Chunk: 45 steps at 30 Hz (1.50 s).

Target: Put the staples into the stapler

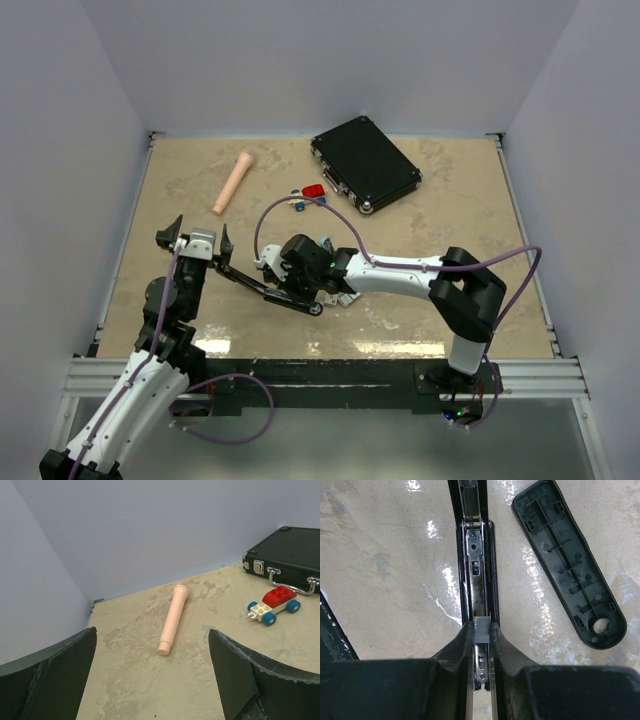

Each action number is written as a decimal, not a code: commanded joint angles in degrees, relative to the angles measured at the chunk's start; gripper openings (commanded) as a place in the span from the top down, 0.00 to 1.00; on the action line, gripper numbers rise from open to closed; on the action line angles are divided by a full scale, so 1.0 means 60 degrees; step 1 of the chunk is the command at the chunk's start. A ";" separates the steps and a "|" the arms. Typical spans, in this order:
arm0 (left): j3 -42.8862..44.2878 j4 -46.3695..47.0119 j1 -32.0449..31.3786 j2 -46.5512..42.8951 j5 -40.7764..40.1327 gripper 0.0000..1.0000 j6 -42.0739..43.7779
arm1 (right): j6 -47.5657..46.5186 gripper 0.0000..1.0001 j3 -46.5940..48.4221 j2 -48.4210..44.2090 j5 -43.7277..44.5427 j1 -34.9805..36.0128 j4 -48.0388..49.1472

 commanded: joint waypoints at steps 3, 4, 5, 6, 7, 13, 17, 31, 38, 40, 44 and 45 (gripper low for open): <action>0.0158 0.0418 0.0049 -0.0004 0.0109 0.02 -0.0111 | -0.0083 0.96 0.0244 -0.0288 -0.0021 0.0067 -0.0035; 0.0144 0.0418 0.0049 -0.0004 0.0109 0.02 -0.0125 | -0.0069 0.96 0.0259 -0.0317 -0.0036 0.0067 -0.0035; 0.0158 0.0432 0.0049 -0.0004 0.0109 0.02 -0.0126 | -0.0069 0.96 0.0259 -0.0361 -0.0036 0.0067 -0.0064; 0.0144 0.0418 0.0049 -0.0004 0.0109 0.02 -0.0111 | -0.0069 0.96 0.0288 -0.0361 -0.0036 0.0067 -0.0064; 0.0158 0.0418 0.0049 -0.0019 0.0109 0.02 -0.0125 | -0.0083 0.96 0.0289 -0.0376 -0.0051 0.0067 -0.0064; 0.0158 0.0418 0.0049 -0.0004 0.0109 0.02 -0.0125 | 0.0033 0.96 0.0259 -0.0332 -0.0109 0.0052 0.0053; 0.0158 0.0418 0.0049 -0.0004 0.0109 0.02 -0.0111 | 0.0122 0.96 0.0216 -0.0478 -0.0109 0.0067 0.0185; 0.0158 0.0432 0.0035 -0.0034 0.0109 0.02 -0.0126 | 0.0268 0.97 0.0054 -0.0771 0.0110 0.0067 0.0419; 0.0158 0.0418 0.0035 -0.0019 0.0124 0.02 -0.0126 | 0.0224 0.97 0.0025 -0.0508 -0.0372 0.0067 0.0317; 0.0144 0.0403 0.0049 -0.0019 0.0124 0.02 -0.0140 | 0.0224 0.97 -0.0004 -0.0464 -0.0388 0.0067 0.0331; 0.0144 0.0418 0.0035 -0.0019 0.0139 0.02 -0.0140 | 0.0224 0.97 0.0010 -0.0391 -0.0300 0.0067 0.0258; 0.0144 0.0418 0.0049 -0.0033 0.0124 0.02 -0.0140 | 0.0210 0.98 0.0010 -0.0333 -0.0271 0.0067 0.0244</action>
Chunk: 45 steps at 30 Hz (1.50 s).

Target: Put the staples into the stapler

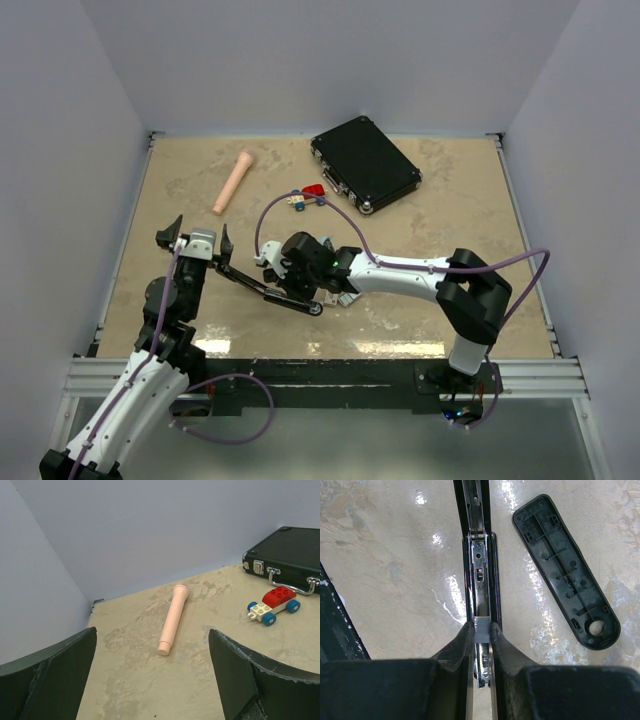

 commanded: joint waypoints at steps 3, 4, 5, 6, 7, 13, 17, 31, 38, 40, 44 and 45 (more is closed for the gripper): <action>0.0144 0.0403 0.0035 -0.0034 0.0131 0.02 -0.0140 | 0.0024 0.98 0.0025 0.0058 -0.0037 0.0063 0.0054; 0.0144 0.0403 0.0035 -0.0034 0.0131 0.02 -0.0140 | 0.0024 0.98 0.0040 0.0073 -0.0022 0.0078 0.0025; 0.0144 0.0403 0.0049 -0.0019 0.0131 0.02 -0.0140 | 0.0024 0.98 0.0054 0.0087 -0.0022 0.0063 0.0010; 0.0144 0.0403 0.0049 -0.0033 0.0117 0.02 -0.0140 | 0.0038 0.98 0.0054 0.0102 -0.0008 0.0063 0.0010; 0.0144 0.0403 0.0049 -0.0034 0.0131 0.02 -0.0126 | 0.0024 0.98 0.0054 0.0131 0.0007 0.0063 0.0024; 0.0144 0.0403 0.0049 -0.0063 0.0117 0.02 -0.0126 | 0.0038 0.98 0.0055 0.0205 0.0080 0.0063 -0.0034; 0.0144 0.0418 0.0049 -0.0048 0.0131 0.02 -0.0126 | 0.0038 0.98 0.0040 0.0249 0.0081 0.0063 -0.0078; 0.0144 0.0403 0.0049 -0.0034 0.0131 0.02 -0.0140 | 0.0038 0.98 0.0054 0.0425 0.0080 0.0063 -0.0166; 0.0144 0.0403 0.0049 -0.0048 0.0146 0.02 -0.0126 | -0.0005 0.96 0.0113 0.0527 0.0139 0.0063 -0.0327; 0.0144 0.0403 0.0049 -0.0063 0.0146 0.02 -0.0126 | -0.0005 0.95 0.0142 0.0571 0.0124 0.0063 -0.0371; 0.0158 0.0403 0.0049 -0.0048 0.0161 0.02 -0.0140 | 0.0009 0.92 0.0215 0.0673 0.0197 0.0063 -0.0459; 0.0144 0.0388 0.0049 -0.0063 0.0161 0.02 -0.0140 | 0.0009 0.92 0.0244 0.0688 0.0212 0.0063 -0.0502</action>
